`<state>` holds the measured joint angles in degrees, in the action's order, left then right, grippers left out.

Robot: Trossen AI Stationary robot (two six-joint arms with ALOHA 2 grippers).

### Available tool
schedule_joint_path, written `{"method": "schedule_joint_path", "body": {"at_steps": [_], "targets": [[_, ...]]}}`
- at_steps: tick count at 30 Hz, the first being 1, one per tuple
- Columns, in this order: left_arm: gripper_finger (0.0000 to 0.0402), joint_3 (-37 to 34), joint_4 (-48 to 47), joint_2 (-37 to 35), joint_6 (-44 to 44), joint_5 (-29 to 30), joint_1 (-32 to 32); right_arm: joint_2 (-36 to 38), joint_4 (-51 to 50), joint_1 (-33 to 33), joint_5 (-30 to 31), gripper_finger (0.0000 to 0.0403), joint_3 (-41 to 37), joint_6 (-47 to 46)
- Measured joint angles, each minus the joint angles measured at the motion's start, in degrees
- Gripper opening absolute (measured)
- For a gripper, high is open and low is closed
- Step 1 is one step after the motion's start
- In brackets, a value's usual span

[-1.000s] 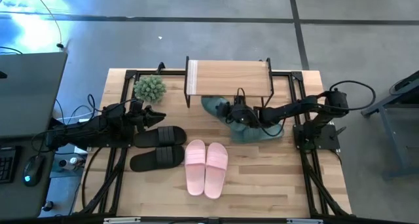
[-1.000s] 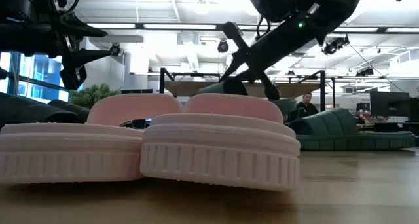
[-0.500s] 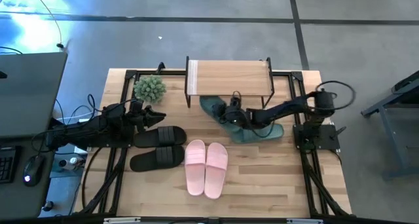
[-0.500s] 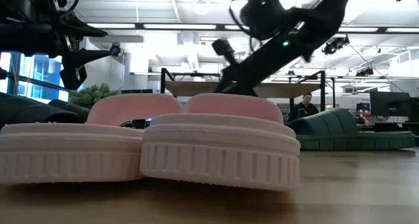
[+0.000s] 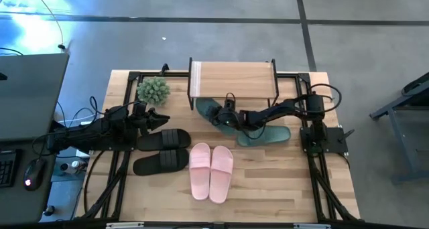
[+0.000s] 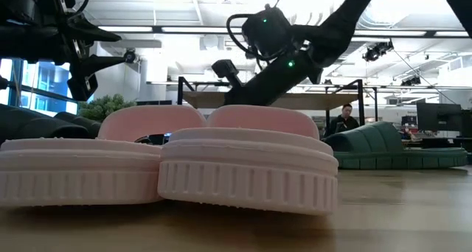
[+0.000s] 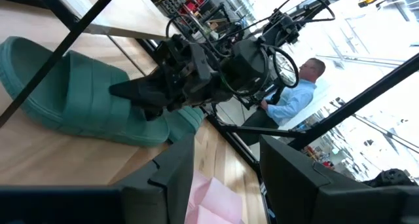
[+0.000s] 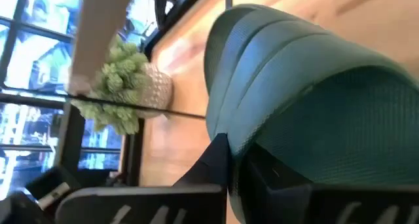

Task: Pick and place slides into the shelf
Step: Put the bottom green slides under the shelf

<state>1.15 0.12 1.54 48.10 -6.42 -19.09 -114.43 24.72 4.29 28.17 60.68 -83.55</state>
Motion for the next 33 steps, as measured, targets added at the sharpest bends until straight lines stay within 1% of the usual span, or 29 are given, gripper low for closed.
{"method": "schedule_joint_path", "body": {"at_steps": [10, 17, 20, 28, 33], "targets": [[0.0159, 0.0, 0.0, 0.0, 0.0, 0.0, 0.0, 0.0, 0.2, 2.2, 1.8, 0.0000, 0.0, -0.1], [0.0159, 0.0, 0.0, 0.0, 0.0, 0.0, 0.0, 0.0, -0.3, 2.8, -1.5, 0.0003, 0.0, 2.5], [0.0159, 0.0, 0.0, 0.0, 0.0, 0.0, 0.0, 0.0, -0.3, 2.8, -1.7, 0.0022, 0.0, 2.6], [0.0159, 0.0, 0.0, 0.0, 0.0, 0.0, 0.0, 0.0, -0.5, 2.8, -1.7, 0.0101, 0.0, 4.1], [0.0159, 0.0, 0.0, 0.0, 0.0, 0.0, 0.0, 0.1, -0.5, 2.6, -1.4, 0.0127, 0.0, 4.1]]}}
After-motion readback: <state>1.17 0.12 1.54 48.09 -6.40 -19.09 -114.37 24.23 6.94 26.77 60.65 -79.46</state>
